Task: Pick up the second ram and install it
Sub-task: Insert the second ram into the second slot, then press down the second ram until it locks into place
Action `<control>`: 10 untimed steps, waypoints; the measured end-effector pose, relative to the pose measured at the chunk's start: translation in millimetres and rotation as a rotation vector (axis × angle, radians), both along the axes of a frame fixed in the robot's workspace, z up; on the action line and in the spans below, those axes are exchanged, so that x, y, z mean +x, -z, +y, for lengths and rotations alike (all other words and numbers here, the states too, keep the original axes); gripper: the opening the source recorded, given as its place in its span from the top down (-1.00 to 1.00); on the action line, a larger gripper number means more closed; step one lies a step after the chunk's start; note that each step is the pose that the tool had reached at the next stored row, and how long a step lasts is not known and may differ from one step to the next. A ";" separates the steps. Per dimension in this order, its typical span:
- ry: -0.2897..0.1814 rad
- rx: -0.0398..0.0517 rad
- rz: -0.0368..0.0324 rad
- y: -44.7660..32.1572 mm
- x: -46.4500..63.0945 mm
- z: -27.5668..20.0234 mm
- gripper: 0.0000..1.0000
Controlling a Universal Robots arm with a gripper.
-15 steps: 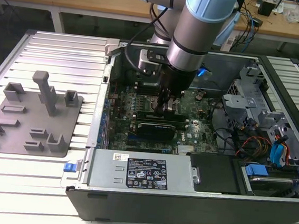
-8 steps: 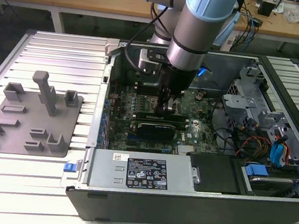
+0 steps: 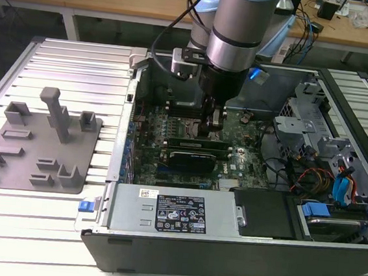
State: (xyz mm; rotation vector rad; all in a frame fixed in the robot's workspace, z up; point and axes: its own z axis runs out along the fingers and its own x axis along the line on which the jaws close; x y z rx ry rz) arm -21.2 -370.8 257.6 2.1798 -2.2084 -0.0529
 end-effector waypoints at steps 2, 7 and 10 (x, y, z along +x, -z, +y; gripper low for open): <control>0.000 0.0001 -0.0002 -0.7 0.0 0.1 0.66; 0.000 0.0001 -0.0001 -1.3 0.0 0.1 0.66; 0.000 0.0000 -0.0001 -1.6 0.0 0.1 0.66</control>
